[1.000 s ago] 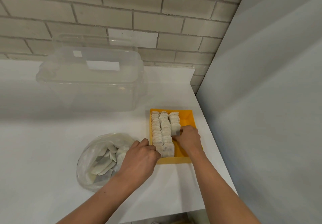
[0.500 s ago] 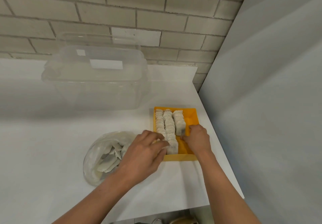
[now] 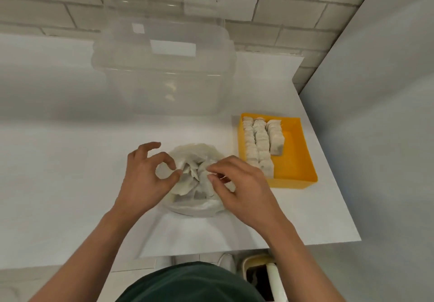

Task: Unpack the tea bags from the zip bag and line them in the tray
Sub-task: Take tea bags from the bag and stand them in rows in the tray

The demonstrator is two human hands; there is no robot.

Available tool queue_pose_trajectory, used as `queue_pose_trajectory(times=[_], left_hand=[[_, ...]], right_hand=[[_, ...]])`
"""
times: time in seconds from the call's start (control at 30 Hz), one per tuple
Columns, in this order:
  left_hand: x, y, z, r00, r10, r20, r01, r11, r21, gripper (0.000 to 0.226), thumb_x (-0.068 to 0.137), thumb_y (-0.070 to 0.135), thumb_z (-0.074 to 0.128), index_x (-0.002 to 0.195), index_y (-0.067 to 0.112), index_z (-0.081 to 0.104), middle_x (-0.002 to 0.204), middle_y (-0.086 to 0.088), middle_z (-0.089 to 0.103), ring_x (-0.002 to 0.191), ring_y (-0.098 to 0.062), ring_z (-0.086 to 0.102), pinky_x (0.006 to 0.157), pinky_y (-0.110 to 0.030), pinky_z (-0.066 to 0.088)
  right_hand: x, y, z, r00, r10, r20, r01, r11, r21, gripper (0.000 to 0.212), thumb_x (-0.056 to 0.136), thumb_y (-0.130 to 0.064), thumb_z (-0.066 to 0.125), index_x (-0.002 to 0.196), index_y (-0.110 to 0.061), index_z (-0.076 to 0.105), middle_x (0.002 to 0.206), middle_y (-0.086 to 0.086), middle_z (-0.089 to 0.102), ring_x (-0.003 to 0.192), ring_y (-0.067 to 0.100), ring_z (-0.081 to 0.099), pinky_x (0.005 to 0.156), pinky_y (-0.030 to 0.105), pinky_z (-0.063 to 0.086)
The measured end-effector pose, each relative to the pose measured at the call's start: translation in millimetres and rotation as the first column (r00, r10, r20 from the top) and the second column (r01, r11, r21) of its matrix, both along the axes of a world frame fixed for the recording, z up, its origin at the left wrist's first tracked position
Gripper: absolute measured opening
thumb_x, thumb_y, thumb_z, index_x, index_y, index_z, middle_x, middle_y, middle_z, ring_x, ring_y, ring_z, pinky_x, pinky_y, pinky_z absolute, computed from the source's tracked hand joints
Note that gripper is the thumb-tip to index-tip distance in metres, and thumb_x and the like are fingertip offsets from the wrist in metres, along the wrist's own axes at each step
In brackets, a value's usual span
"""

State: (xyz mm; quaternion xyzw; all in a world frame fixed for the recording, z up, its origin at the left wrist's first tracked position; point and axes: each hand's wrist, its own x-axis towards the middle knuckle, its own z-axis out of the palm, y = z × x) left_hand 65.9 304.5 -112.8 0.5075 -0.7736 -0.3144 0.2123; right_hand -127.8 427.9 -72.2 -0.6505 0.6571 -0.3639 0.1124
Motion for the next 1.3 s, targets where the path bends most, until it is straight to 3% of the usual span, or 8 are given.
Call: queue_pose_trajectory(times=[0.07, 0.2, 0.37, 0.53, 0.63, 0.87, 1.0, 1.3], left_hand=[[4, -3, -3, 0.995, -0.071, 0.070, 0.068, 0.997, 0.035, 0.021, 0.079, 0.027, 0.085, 0.094, 0.035, 0.072, 0.148, 0.002, 0.048, 0.137, -0.032, 0.043, 0.101, -0.036, 0.039], [10, -12, 1, 0.933, -0.271, 0.235, 0.229, 0.954, 0.193, 0.069, 0.079, 0.028, 0.078, 0.142, 0.039, 0.051, 0.150, 0.005, 0.040, 0.129, -0.026, 0.052, 0.098, -0.046, 0.052], [14, -13, 4, 0.912, -0.397, 0.104, 0.378, 0.911, 0.164, 0.079, 0.081, 0.003, 0.066, 0.152, 0.029, 0.045, 0.147, 0.007, 0.047, 0.125, -0.020, 0.054, 0.092, -0.027, 0.045], [23, -17, 2, 0.855, -0.512, 0.079, 0.482, 0.843, 0.240, 0.089, 0.074, 0.040, 0.067, 0.158, 0.032, 0.035, 0.151, 0.009, 0.044, 0.133, -0.020, 0.047, 0.105, -0.030, 0.041], [29, -22, -6, 0.813, -0.572, 0.112, 0.532, 0.806, 0.258, 0.095, 0.073, 0.039, 0.072, 0.158, 0.039, 0.030, 0.151, 0.013, 0.043, 0.132, -0.020, 0.045, 0.107, -0.041, 0.046], [37, -23, -15, 0.782, -0.605, 0.151, 0.569, 0.791, 0.225, 0.105, 0.078, 0.030, 0.081, 0.162, 0.036, 0.019, 0.159, 0.011, 0.033, 0.135, -0.020, 0.040, 0.105, -0.045, 0.047], [39, -27, -14, 0.787, -0.610, 0.095, 0.574, 0.780, 0.249, 0.107, 0.076, 0.034, 0.083, 0.163, 0.033, 0.020, 0.161, 0.010, 0.032, 0.142, -0.018, 0.036, 0.112, -0.043, 0.043], [41, -35, -12, 0.831, -0.554, -0.056, 0.538, 0.773, 0.336, 0.104, 0.075, 0.035, 0.086, 0.160, 0.040, 0.026, 0.156, 0.014, 0.035, 0.141, -0.010, 0.038, 0.114, -0.031, 0.039]], right_hand=[[14, -11, -13, 0.985, 0.126, -0.119, -0.099, 0.972, 0.215, 0.021, 0.100, -0.024, 0.061, 0.117, -0.021, 0.074, 0.107, -0.005, 0.070, 0.093, 0.011, 0.066, 0.080, 0.025, 0.054], [20, -22, -33, 0.925, 0.140, -0.353, 0.061, 0.862, 0.502, 0.027, 0.102, -0.034, 0.048, 0.100, -0.020, 0.072, 0.101, 0.000, 0.066, 0.093, 0.026, 0.065, 0.069, 0.034, 0.046], [21, -29, -38, 0.915, -0.032, -0.403, 0.224, 0.870, 0.439, 0.032, 0.093, -0.016, 0.060, 0.124, -0.022, 0.068, 0.119, 0.001, 0.066, 0.107, 0.028, 0.064, 0.080, 0.038, 0.053], [40, -42, -45, 0.927, 0.247, -0.283, -0.062, 0.843, 0.534, 0.059, 0.083, -0.014, 0.076, 0.139, -0.023, 0.061, 0.138, -0.002, 0.055, 0.124, 0.025, 0.049, 0.101, 0.039, 0.047], [47, -47, -50, 0.902, 0.294, -0.317, -0.063, 0.815, 0.575, 0.073, 0.078, -0.026, 0.084, 0.145, -0.025, 0.054, 0.147, -0.004, 0.049, 0.126, 0.024, 0.045, 0.104, 0.036, 0.044], [57, -42, -59, 0.872, 0.218, -0.438, 0.004, 0.892, 0.451, 0.055, 0.081, -0.031, 0.074, 0.134, -0.019, 0.063, 0.133, 0.000, 0.063, 0.115, 0.031, 0.056, 0.085, 0.051, 0.055], [67, -42, -62, 0.841, 0.137, -0.524, 0.062, 0.936, 0.345, 0.044, 0.080, -0.033, 0.056, 0.119, -0.018, 0.070, 0.114, -0.002, 0.070, 0.099, 0.029, 0.061, 0.072, 0.043, 0.056], [64, -48, -46, 0.844, 0.063, -0.532, 0.104, 0.955, 0.278, 0.028, 0.085, -0.023, 0.064, 0.112, -0.025, 0.072, 0.101, -0.003, 0.075, 0.091, 0.025, 0.069, 0.061, 0.035, 0.054]])
